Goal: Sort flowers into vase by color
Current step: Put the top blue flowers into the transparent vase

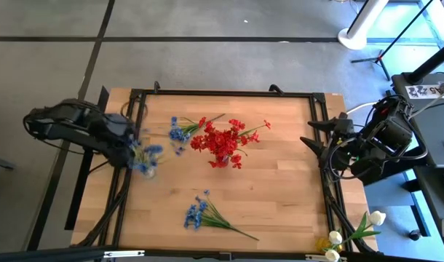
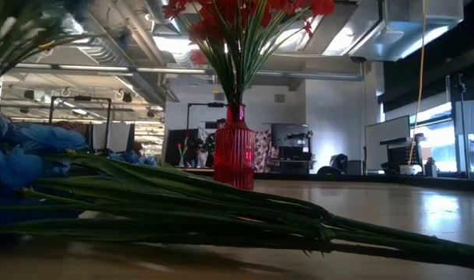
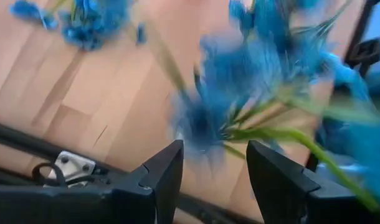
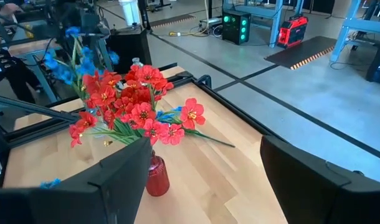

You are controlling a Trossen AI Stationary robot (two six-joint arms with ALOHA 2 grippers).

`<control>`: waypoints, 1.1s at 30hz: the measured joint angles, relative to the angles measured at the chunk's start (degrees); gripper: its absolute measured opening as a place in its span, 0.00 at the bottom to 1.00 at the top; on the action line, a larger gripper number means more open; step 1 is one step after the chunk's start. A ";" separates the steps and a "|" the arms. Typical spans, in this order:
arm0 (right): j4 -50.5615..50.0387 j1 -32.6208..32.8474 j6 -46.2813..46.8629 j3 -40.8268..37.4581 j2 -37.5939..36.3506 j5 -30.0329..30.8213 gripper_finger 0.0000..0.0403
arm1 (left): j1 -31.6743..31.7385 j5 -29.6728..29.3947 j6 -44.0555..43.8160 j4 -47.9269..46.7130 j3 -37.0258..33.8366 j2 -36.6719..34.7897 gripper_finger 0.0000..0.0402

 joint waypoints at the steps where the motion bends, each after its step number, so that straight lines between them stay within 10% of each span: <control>1: -0.02 0.00 0.00 0.00 -0.01 -0.34 0.75 | 0.00 0.49 0.42 0.00 -1.21 0.35 0.41; 12: -0.95 0.00 0.00 0.00 -0.01 -1.01 0.75 | 0.00 13.18 -0.66 -0.02 -6.87 2.21 0.04; 21: -1.09 0.00 -0.02 -0.01 -0.03 -1.01 0.75 | -0.01 26.37 -10.54 -0.08 -6.44 0.84 0.04; 33: -0.61 0.00 0.00 0.00 -0.03 -1.01 0.75 | 0.00 3.53 -15.13 -0.04 13.36 1.07 0.01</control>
